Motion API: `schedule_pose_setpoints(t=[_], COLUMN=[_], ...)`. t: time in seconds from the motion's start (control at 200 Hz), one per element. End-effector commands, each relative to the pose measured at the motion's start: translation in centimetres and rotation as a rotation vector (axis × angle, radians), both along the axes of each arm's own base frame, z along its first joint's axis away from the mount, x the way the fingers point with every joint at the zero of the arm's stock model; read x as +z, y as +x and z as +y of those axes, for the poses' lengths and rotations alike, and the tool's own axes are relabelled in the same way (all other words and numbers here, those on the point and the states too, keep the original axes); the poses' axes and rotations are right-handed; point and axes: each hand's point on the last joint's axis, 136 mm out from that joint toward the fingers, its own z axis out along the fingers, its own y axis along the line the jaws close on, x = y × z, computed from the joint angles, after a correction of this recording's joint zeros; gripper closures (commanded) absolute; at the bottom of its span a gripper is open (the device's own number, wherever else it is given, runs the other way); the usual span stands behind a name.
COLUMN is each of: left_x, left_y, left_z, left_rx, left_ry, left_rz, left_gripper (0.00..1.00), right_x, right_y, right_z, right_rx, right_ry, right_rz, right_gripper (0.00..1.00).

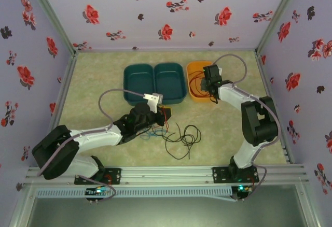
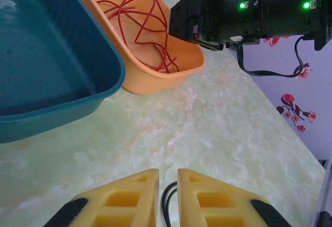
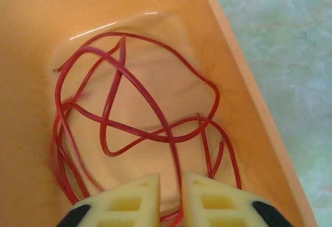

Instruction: Untangle the cables

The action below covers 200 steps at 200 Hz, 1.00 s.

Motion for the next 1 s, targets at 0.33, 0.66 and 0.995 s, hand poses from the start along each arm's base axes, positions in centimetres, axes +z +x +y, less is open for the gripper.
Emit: schedule_pose_setpoints(t=[0.33, 0.66, 0.995], left_x=[1.2, 2.1, 2.0], left_y=[0.6, 1.3, 2.3], left_z=[1.4, 2.4, 4.5], left_rx=[0.051, 0.080, 0.137], left_ry=[0.041, 0.073, 0.168], left_rz=[-0.055, -0.075, -0.018], left_gripper=[0.83, 0.83, 0.82], right_x=[2.6, 8.1, 13.9], right_y=[-0.6, -2.3, -12.0], right_z=[0.6, 2.0, 10.4], right_rx=[0.036, 0.116, 0.557], right_ry=[0.044, 0.114, 0.233], right_rz=[0.004, -0.068, -0.293], right_gripper=[0.56, 0.50, 0.45])
